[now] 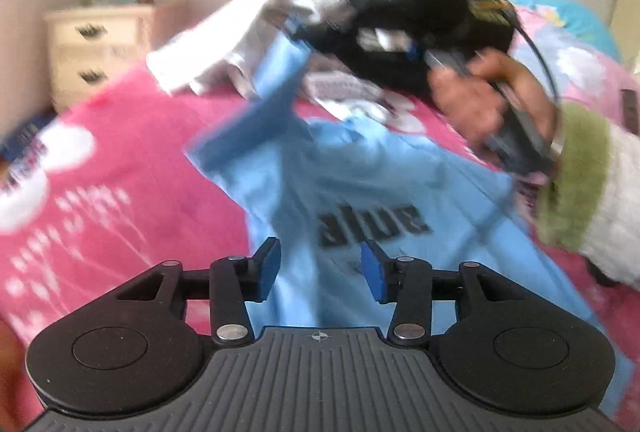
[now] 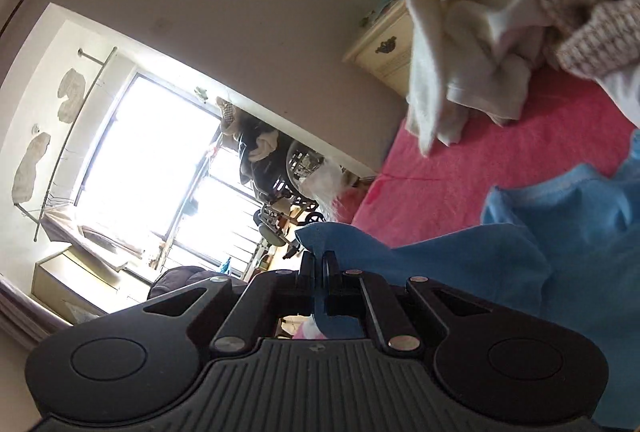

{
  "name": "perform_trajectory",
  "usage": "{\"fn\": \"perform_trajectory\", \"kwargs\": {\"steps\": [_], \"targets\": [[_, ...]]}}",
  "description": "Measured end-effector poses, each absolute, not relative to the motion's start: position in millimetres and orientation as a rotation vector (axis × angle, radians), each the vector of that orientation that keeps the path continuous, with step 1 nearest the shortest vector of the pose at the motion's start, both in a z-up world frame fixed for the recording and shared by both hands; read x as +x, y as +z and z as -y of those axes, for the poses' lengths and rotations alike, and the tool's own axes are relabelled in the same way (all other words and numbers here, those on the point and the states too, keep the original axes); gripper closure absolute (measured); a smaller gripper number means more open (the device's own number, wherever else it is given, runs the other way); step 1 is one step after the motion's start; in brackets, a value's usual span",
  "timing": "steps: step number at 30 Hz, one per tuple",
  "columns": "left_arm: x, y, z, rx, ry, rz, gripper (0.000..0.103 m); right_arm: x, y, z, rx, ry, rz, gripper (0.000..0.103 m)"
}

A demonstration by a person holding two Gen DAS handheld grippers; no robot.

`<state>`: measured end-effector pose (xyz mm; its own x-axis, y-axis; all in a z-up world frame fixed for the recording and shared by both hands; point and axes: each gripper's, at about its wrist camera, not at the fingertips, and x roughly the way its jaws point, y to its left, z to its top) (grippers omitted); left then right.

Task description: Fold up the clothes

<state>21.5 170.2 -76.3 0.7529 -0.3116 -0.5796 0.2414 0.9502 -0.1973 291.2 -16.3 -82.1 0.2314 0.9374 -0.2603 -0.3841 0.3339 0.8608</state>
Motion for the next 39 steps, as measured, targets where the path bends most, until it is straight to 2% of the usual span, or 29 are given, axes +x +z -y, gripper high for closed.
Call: {"fn": "perform_trajectory", "kwargs": {"steps": [7, 11, 18, 29, 33, 35, 37, 39], "targets": [[78.4, -77.2, -197.8, -0.081, -0.29, -0.651, 0.049, 301.0, -92.4, 20.0, 0.784, 1.066, -0.916, 0.099], [115.6, -80.0, -214.6, -0.054, -0.336, -0.669, 0.048, 302.4, -92.7, 24.0, 0.762, 1.092, -0.923, 0.099], [157.9, -84.5, -200.8, 0.118, -0.554, -0.77, 0.048, 304.7, -96.2, 31.9, 0.753, 1.131, -0.924, 0.099], [179.6, -99.2, -195.3, 0.098, -0.616, -0.798, 0.047, 311.2, -101.7, 36.2, 0.773, 1.116, -0.916, 0.099], [172.9, -100.2, -192.4, 0.092, -0.595, -0.786, 0.065, 312.0, -101.2, 33.8, 0.775, 1.1, -0.919, 0.098], [167.4, -96.5, -197.4, 0.061, -0.58, -0.778, 0.077, 312.9, -96.8, 28.7, 0.771, 1.099, -0.915, 0.099], [161.1, -91.4, -204.3, 0.023, -0.561, -0.765, 0.093, 314.0, -89.5, 19.8, 0.758, 1.106, -0.905, 0.098], [150.5, -83.0, -215.2, -0.023, -0.511, -0.727, 0.098, 316.2, -81.1, 5.0, 0.74, 1.119, -0.897, 0.099]]}}
